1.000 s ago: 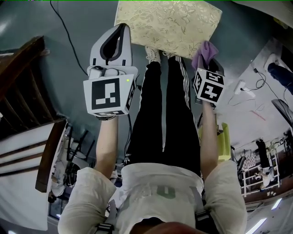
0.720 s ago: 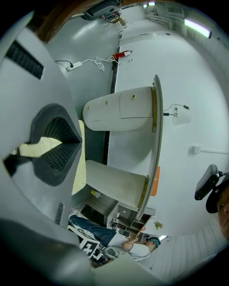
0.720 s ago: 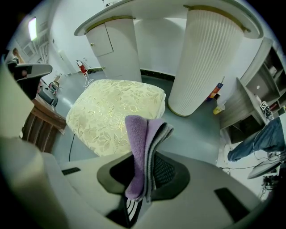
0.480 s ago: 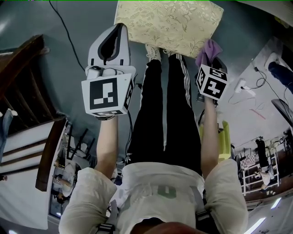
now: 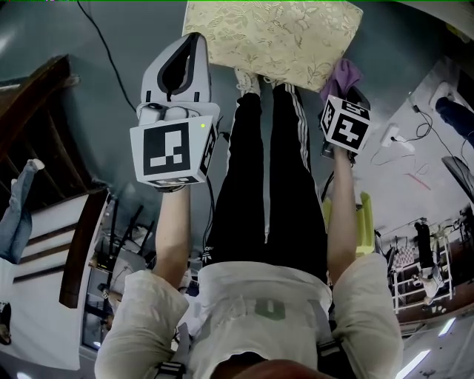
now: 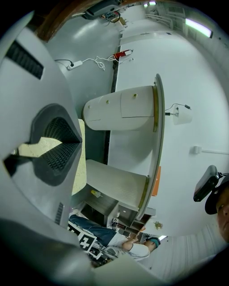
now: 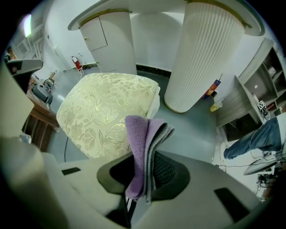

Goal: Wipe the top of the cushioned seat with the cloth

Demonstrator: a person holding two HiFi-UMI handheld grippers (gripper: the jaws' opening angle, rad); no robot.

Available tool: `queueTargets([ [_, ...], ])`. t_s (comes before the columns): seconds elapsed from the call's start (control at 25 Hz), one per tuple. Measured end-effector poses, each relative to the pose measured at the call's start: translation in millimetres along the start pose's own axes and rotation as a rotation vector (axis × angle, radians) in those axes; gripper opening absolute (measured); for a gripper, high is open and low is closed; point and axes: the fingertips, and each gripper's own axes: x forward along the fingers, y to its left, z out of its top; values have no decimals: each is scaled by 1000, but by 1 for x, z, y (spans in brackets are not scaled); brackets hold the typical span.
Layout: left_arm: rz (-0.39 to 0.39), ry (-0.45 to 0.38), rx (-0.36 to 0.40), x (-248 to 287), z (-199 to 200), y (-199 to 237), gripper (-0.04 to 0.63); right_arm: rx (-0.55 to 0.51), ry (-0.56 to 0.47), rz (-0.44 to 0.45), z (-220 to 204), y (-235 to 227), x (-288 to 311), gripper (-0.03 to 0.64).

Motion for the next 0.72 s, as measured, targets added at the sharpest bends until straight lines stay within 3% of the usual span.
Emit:
queueTargets([
  [0.48, 2, -15, 2, -1, 6, -1, -8, 23, 5, 7, 1, -2, -1, 91],
  [0.72, 0, -62, 11, -26, 48, -6, -8, 44, -111, 46, 55, 15, -66, 91],
])
